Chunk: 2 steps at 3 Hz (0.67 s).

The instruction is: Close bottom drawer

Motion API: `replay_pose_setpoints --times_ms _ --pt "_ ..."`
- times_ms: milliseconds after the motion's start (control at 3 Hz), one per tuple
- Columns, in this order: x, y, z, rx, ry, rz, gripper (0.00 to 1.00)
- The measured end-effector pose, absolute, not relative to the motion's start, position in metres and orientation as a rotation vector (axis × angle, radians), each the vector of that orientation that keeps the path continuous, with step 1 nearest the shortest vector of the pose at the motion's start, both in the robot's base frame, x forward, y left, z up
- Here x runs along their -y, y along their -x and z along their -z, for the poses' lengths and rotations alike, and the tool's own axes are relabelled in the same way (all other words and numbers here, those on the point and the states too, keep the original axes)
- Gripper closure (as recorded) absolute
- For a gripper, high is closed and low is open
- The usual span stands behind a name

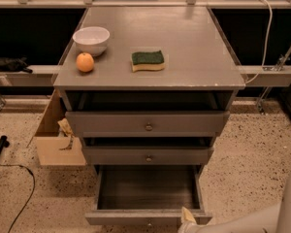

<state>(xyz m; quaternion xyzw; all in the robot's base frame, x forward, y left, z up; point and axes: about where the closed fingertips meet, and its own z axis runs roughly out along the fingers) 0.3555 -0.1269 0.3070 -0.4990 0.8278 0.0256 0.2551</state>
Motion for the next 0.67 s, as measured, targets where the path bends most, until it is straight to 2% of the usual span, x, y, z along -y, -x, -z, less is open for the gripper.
replay_pose_setpoints --times_ms 667 --pt "0.14 -0.374 -0.253 -2.346 1.363 -0.072 0.0"
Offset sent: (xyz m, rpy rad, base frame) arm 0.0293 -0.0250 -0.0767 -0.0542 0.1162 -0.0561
